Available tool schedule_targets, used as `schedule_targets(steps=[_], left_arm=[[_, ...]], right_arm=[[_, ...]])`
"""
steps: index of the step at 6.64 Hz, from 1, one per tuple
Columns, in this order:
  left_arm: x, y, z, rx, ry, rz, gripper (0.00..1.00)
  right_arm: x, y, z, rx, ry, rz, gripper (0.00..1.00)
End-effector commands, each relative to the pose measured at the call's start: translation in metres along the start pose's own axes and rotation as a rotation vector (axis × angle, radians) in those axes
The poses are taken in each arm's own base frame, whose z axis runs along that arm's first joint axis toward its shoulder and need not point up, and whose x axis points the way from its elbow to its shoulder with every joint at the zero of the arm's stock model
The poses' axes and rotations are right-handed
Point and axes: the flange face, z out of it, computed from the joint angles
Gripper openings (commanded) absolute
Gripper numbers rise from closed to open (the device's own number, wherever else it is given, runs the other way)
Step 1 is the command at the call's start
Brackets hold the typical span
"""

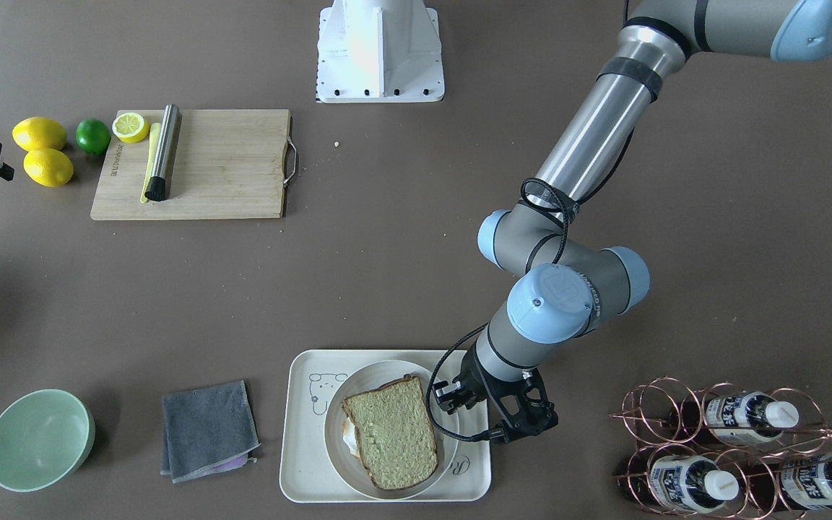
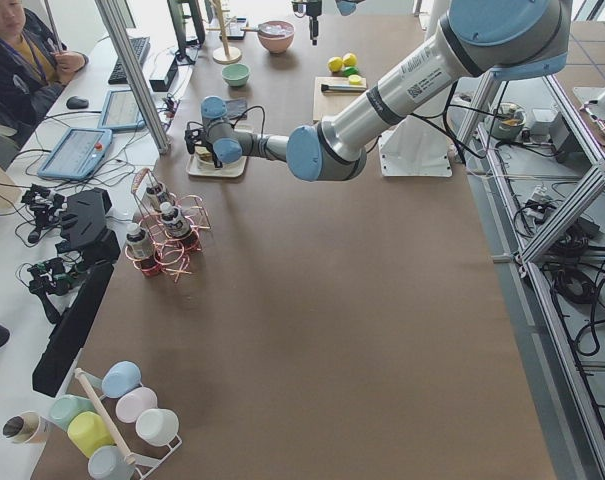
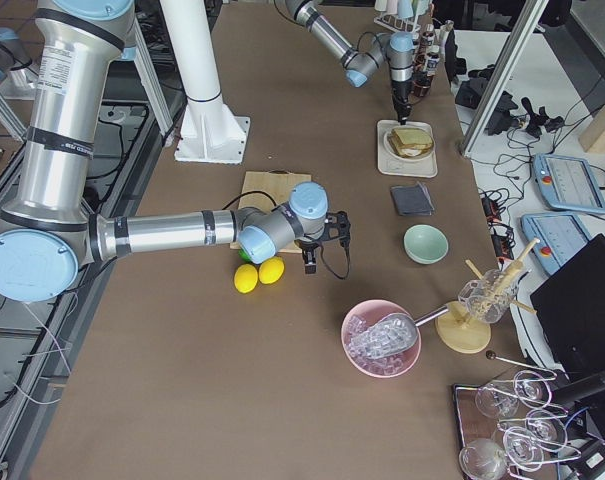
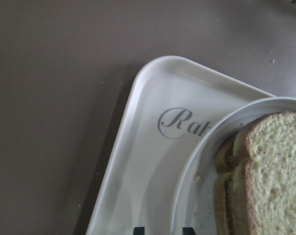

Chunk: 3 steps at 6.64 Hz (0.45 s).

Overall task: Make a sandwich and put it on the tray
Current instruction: 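Release the plate on the tray with the left gripper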

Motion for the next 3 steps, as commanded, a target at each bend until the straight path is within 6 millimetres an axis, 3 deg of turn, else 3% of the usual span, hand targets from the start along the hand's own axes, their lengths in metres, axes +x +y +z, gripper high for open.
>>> schedule_targets(steps=[1, 3], left_arm=[[-0.024, 0.014, -0.072, -0.017, -0.005, -0.005, 0.36], [-0.084, 0.047, -0.122, -0.079, 0.024, -0.009, 0.37]], right_arm=[[0.0, -0.004, -0.001, 0.008, 0.005, 0.0, 1.0], [0.007, -0.006, 0.0, 0.017, 0.052, 0.022, 1.0]])
